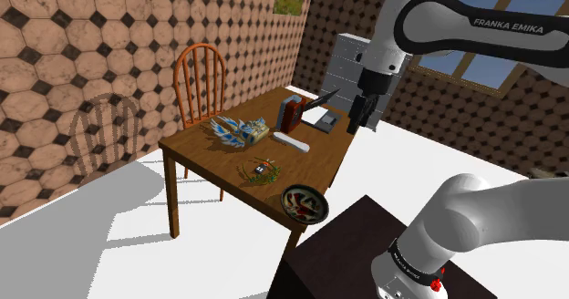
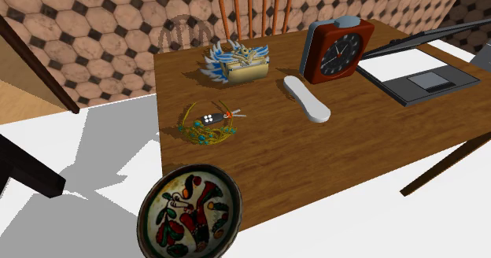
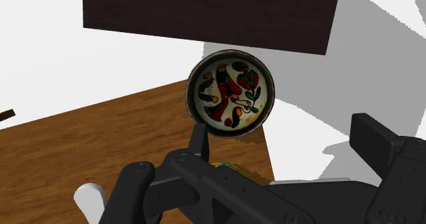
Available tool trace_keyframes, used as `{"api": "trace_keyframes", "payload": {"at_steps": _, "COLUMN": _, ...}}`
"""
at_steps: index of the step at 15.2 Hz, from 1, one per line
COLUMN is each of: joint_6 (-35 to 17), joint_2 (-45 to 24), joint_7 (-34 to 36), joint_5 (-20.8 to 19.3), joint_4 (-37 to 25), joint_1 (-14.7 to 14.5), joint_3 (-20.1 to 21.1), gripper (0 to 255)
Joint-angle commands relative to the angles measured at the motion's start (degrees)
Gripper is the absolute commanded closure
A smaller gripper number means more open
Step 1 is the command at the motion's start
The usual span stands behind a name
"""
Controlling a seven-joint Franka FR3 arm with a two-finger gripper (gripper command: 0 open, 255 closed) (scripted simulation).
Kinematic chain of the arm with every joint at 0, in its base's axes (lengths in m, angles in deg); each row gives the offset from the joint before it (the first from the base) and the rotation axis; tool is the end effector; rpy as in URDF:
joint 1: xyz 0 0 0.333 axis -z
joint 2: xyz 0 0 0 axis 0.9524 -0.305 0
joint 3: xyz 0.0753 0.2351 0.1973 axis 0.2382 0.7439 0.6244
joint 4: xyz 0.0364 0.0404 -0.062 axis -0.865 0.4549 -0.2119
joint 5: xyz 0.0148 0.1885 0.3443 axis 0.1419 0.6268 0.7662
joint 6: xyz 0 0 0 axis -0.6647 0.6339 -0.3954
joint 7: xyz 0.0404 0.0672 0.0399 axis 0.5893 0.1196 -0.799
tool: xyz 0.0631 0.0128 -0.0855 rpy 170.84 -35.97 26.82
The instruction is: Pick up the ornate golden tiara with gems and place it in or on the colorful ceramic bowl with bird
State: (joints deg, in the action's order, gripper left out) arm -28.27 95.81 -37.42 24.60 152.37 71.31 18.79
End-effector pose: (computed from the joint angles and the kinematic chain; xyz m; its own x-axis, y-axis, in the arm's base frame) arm 0.3058 0.0352 0.5442 0.9774 0.1985 -0.0721 0.1931 -0.9782 -0.0765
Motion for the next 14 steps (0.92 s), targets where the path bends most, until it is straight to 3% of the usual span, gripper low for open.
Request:
{"api": "trace_keyframes", "payload": {"at_steps": 1, "joint_6": 0.00, "joint_2": 0.00, "joint_7": 0.00, "joint_5": 0.00, "joint_4": 0.00, "joint_1": 0.00, "joint_3": 0.00, "gripper": 0}}
{"api": "trace_keyframes", "payload": {"at_steps": 14, "joint_6": -26.55, "joint_2": -23.49, "joint_7": -0.85, "joint_5": 1.84, "joint_4": 2.19, "joint_1": -0.89, "joint_3": 2.81, "gripper": 0}}
